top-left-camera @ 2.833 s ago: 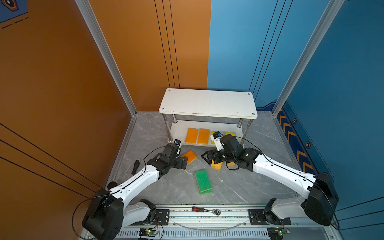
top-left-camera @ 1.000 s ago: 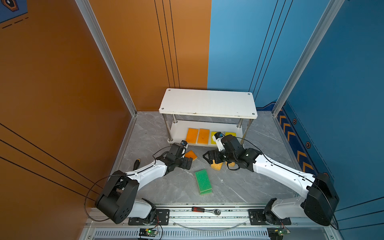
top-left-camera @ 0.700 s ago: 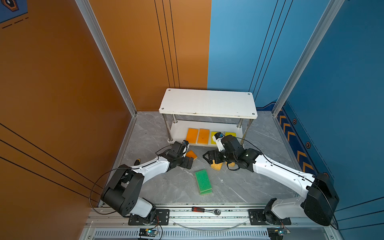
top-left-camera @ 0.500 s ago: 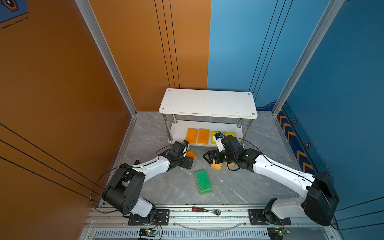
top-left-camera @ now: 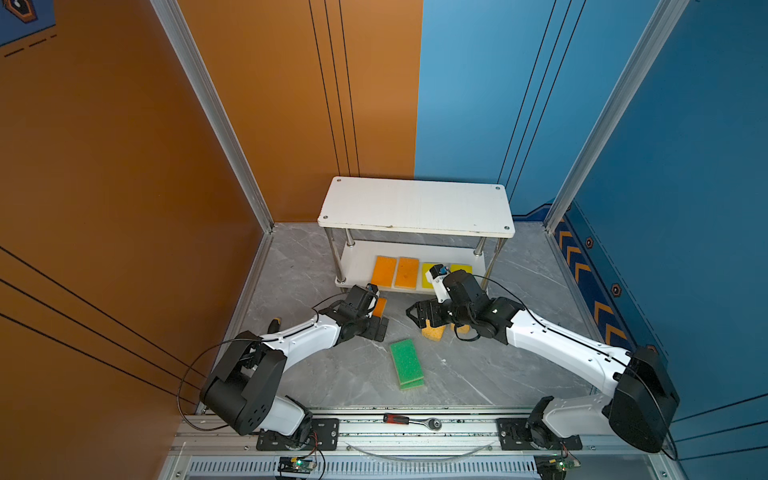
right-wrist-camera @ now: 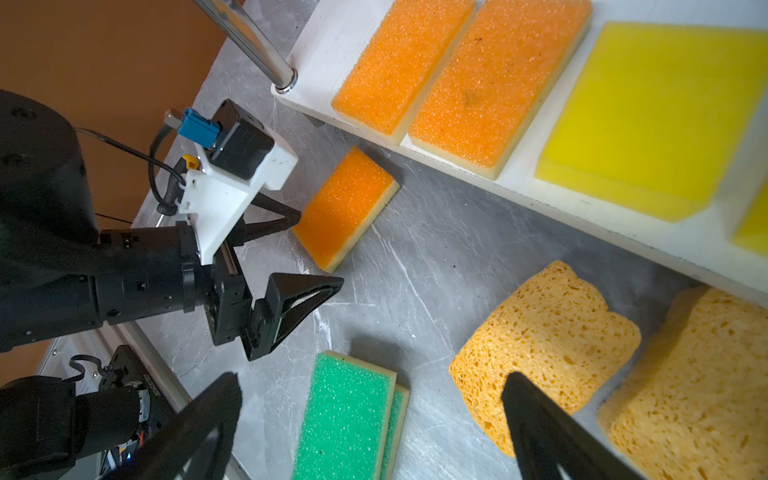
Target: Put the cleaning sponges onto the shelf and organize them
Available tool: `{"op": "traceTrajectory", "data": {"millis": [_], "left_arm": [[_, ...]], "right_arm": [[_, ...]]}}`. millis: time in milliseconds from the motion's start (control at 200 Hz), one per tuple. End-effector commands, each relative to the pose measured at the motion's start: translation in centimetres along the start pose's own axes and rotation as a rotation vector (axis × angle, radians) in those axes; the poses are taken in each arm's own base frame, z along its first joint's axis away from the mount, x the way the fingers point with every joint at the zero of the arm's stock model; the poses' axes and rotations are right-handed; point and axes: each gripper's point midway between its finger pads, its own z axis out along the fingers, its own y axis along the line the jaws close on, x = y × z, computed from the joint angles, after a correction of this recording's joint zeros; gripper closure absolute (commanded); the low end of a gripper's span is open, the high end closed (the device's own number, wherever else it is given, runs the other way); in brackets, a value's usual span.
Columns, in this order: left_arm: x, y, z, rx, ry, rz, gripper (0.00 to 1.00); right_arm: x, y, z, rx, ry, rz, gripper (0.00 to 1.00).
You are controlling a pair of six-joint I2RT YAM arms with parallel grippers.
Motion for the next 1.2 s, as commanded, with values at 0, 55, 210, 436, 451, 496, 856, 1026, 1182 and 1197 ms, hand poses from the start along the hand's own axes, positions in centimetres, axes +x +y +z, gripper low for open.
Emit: {"op": "traceTrajectory", "data": {"millis": [0, 55, 210, 436, 451, 496, 856, 1026, 1182, 1197], "left_arm": [[1.6, -0.4, -0.3, -0.014, 0.035, -0.024, 0.02], [1.5, -0.6, -0.5, -0.017, 0.024, -0.025, 0.02], [0.9, 0.2, -1.4, -0.058, -0.021, -0.055, 0.02], [0.1, 1.8, -2.3, -0.144, -0.085, -0.120, 0.02], [0.2, 1.9, -2.3, -0.148, -0.084, -0.124, 0.02], [0.3, 2.1, -2.2, -0.156, -0.081, -0.134, 0.02], [1.0, 1.5, -0.2, -0.127, -0.091, -0.191, 0.02], [1.0, 1.1, 0.3, -0.115, -0.097, -0.180, 0.02], [1.4, 1.2, 1.0, -0.125, -0.077, -0.174, 0.02], [1.5, 1.2, 1.0, -0.127, -0.075, -0.174, 0.02]], "right_arm": [[0.1, 0.2, -0.3, -0.020, -0.008, 0.009, 0.03], [0.1, 0.2, -0.4, -0.021, -0.009, 0.007, 0.03], [0.1, 0.2, -0.3, -0.021, -0.008, 0.008, 0.03], [0.0, 0.2, -0.3, -0.026, -0.010, 0.007, 0.03], [0.0, 0.3, -0.3, -0.027, -0.010, 0.007, 0.03], [-0.1, 0.3, -0.4, -0.027, -0.014, 0.005, 0.03], [-0.1, 0.3, -0.6, -0.029, -0.018, 0.006, 0.03], [-0.1, 0.3, -0.6, -0.030, -0.021, 0.006, 0.03], [0.0, 0.3, -0.5, -0.028, -0.016, 0.009, 0.03], [0.0, 0.3, -0.5, -0.028, -0.019, 0.009, 0.03]]}}
